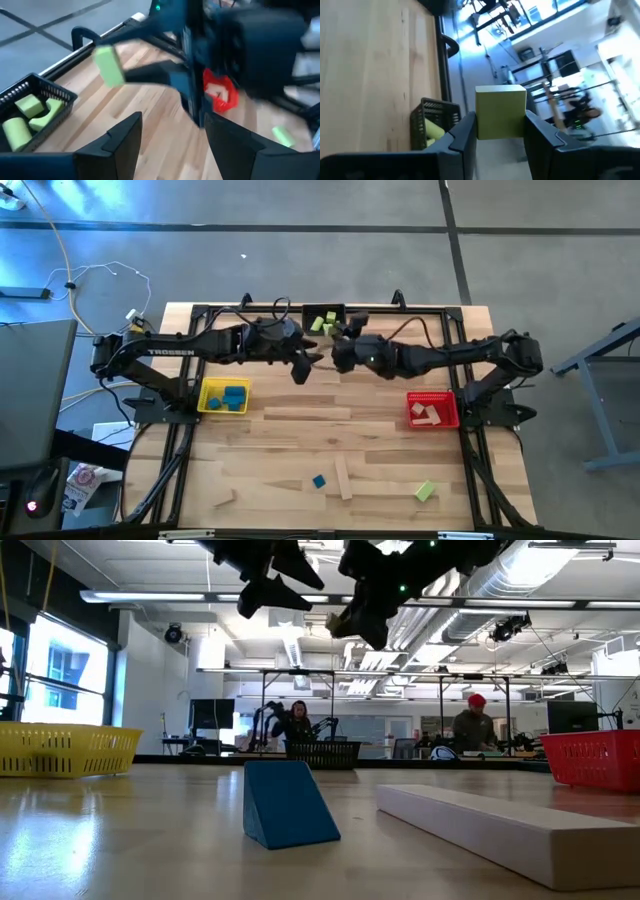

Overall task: Sort & place blocks by color
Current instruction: Put the light green block into the black bin

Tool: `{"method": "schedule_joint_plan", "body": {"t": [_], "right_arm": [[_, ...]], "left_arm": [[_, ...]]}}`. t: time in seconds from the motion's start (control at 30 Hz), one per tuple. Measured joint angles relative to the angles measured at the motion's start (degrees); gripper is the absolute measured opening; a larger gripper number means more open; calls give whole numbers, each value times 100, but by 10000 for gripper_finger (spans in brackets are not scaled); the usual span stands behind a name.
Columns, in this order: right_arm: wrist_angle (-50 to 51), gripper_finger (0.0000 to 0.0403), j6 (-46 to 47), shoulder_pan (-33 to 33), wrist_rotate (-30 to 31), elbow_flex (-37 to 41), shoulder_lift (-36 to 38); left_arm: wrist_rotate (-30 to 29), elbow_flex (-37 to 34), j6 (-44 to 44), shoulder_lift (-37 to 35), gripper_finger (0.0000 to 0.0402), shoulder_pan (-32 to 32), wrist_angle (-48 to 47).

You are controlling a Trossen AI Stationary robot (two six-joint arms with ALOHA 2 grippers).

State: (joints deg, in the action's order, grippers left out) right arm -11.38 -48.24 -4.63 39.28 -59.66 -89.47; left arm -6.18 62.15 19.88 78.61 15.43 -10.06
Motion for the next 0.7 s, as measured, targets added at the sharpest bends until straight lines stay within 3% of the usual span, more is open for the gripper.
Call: {"method": "schedule_joint_plan", "body": {"t": [0.33, 0.53, 0.7], "right_arm": [[-8, 108, 1469, -1168, -1640, 0, 0], [-350, 108, 2694, -1746, -2518, -2, -135], [-912, 108, 3502, -2060, -2847, -2, -513]], "left_arm": [[-1036, -2, -407, 2, 204, -281, -1314], [-1106, -2, -360, 2, 204, -569, -1925], [-1119, -2, -247, 2, 204, -914, -2214]]}}
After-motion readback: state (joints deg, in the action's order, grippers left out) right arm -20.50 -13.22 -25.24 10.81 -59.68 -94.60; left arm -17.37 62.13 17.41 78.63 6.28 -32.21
